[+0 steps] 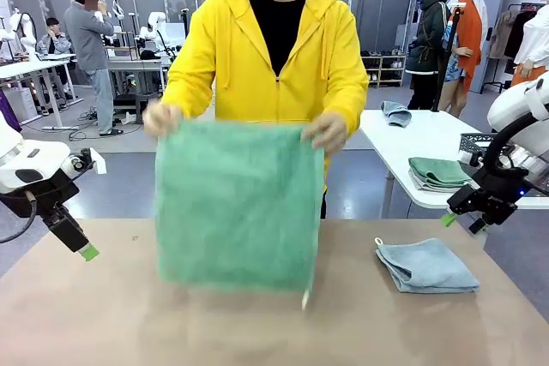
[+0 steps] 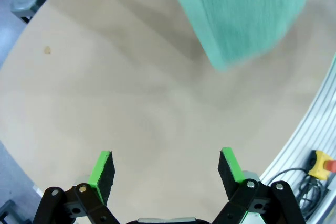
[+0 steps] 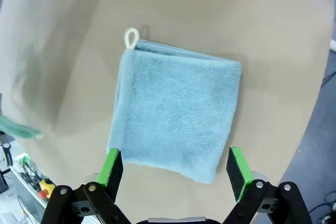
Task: Fold the towels and place them in the basket.
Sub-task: When a person lays out a Towel with hook on the table, fold it in half twice.
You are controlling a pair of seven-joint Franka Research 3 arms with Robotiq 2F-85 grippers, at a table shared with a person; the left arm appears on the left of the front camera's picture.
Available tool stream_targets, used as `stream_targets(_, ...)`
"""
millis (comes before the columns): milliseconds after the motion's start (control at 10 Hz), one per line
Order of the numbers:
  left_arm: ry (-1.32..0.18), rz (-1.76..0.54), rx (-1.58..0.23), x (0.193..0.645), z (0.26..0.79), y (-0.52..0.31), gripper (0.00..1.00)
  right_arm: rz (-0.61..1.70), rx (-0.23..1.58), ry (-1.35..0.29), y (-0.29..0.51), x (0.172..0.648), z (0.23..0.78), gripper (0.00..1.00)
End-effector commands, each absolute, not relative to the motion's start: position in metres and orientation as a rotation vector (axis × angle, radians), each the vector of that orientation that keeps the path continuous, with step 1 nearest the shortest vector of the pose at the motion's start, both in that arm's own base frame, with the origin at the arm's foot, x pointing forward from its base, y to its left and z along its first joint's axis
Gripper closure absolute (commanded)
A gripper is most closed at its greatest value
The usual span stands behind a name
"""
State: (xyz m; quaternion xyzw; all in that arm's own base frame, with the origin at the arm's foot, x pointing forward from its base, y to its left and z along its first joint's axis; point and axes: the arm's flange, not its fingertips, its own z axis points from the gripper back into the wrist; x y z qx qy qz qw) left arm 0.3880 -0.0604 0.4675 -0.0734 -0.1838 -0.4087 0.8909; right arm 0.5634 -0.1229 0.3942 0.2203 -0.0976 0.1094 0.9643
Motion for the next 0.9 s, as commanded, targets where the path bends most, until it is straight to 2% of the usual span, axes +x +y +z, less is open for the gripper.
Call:
stream_targets(0,-0.426,-0.813,-0.199,0.378,0.5,-0.043,0.0,0.394,0.433,-0.289,-0.109,0.538,0.431,0.0)
stream_targets(300,-0.513,-0.812,-0.209,0.351,0.533,-0.02,0.0,0.628,0.412,-0.361,-0.084,0.5,0.474,0.0)
stream_targets(600,-0.609,-0.996,-0.287,0.316,0.56,-0.029,0.0,0.908,0.327,-0.357,-0.028,0.464,0.505,0.0)
stream_targets(800,-0.581,-1.149,-0.295,0.299,0.563,-0.044,0.0,1.132,0.272,-0.314,0.022,0.439,0.508,0.0)
